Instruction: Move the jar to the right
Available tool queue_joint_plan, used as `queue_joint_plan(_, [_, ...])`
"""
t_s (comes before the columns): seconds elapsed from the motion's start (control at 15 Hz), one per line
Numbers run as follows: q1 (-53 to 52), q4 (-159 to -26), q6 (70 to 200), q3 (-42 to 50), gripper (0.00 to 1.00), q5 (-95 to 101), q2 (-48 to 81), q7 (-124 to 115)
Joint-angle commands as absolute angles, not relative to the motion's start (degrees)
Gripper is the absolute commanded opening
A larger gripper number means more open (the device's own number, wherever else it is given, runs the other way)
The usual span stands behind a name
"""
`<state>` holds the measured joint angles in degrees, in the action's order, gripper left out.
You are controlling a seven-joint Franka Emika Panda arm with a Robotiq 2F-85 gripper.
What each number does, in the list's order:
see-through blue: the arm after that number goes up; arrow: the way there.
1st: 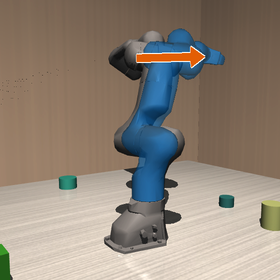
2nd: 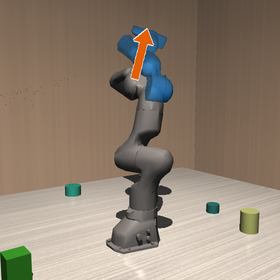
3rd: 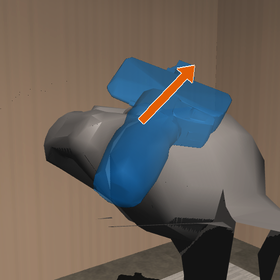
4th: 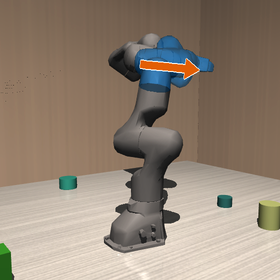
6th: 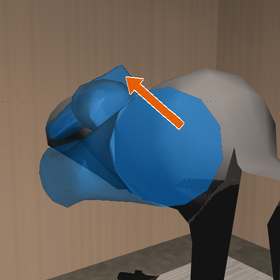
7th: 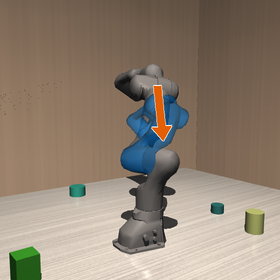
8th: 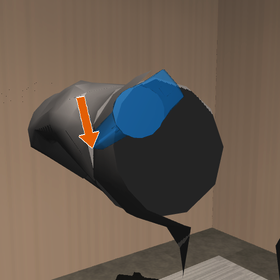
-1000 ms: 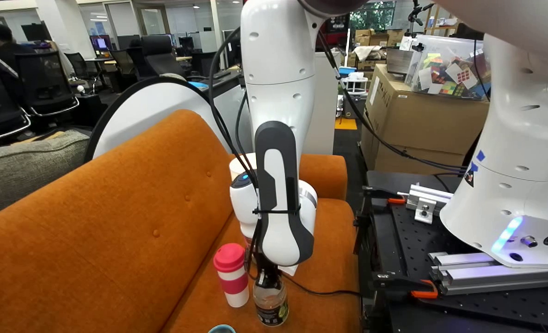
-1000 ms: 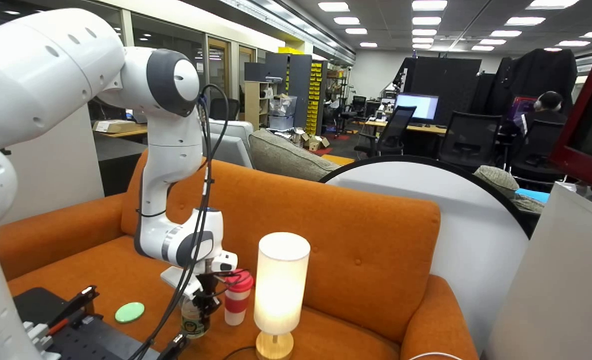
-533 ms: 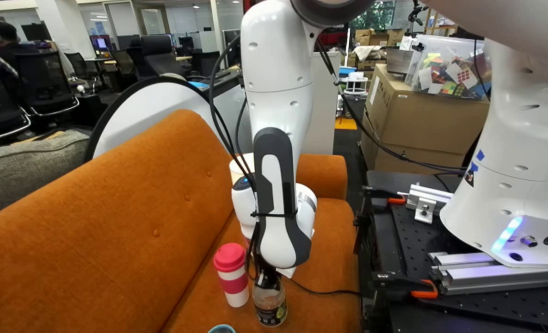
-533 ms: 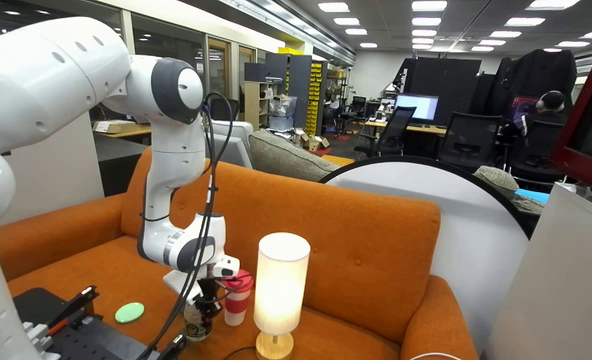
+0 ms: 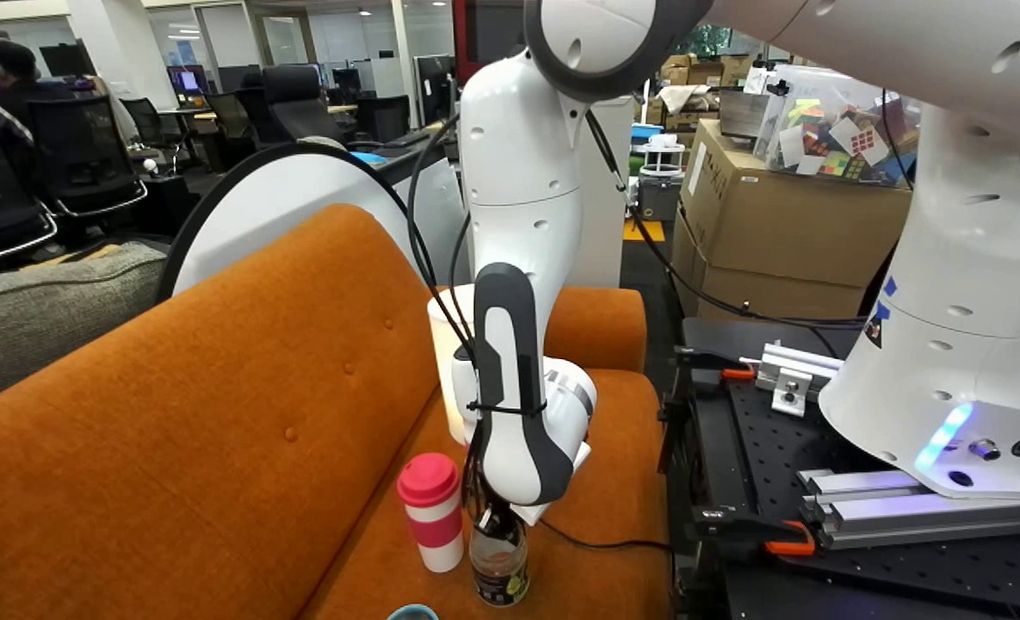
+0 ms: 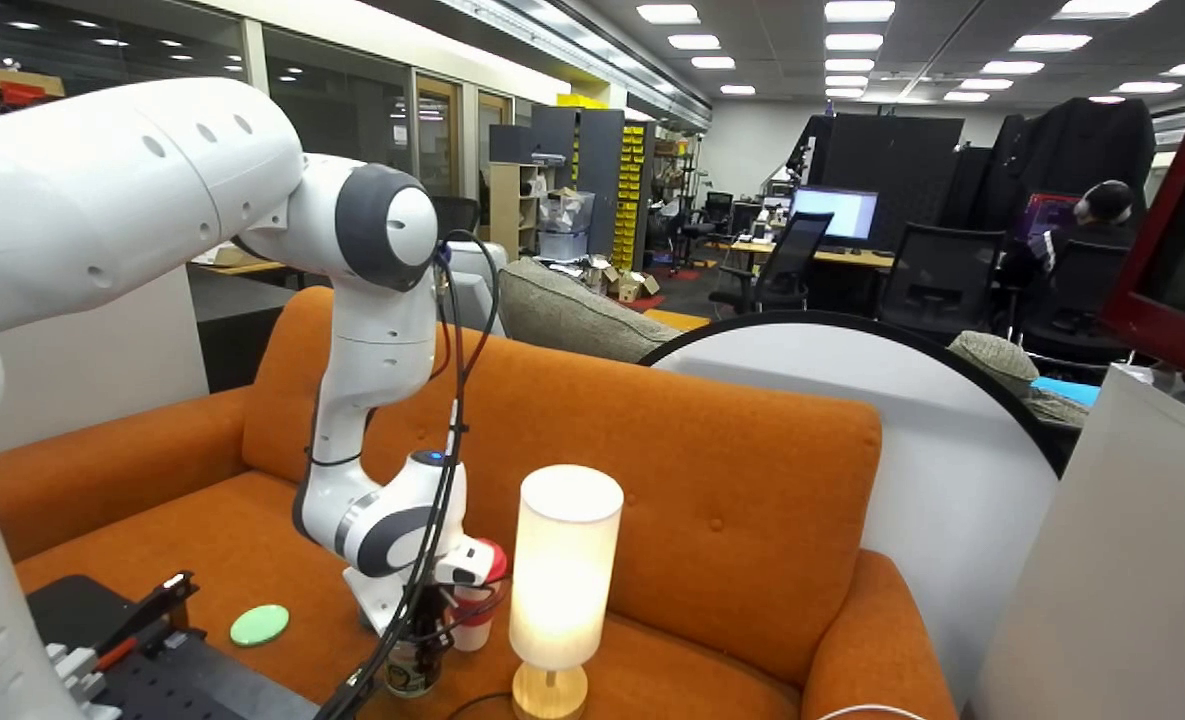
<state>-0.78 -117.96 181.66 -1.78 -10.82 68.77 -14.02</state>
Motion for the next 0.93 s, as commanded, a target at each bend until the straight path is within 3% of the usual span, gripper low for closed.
queue_joint_plan(0.0, [0.75,-118.28,182.36,-3.43,0.42,-11.75,68.12,-13.68])
queue_joint_plan(0.53, [-3.69,-121.21,184.08,-0.88,0.97,-12.89,64.58,-15.55])
queue_joint_plan(0.87, [-8.81,-125.24,189.11,1.96,1.00,-15.30,61.33,-16.81])
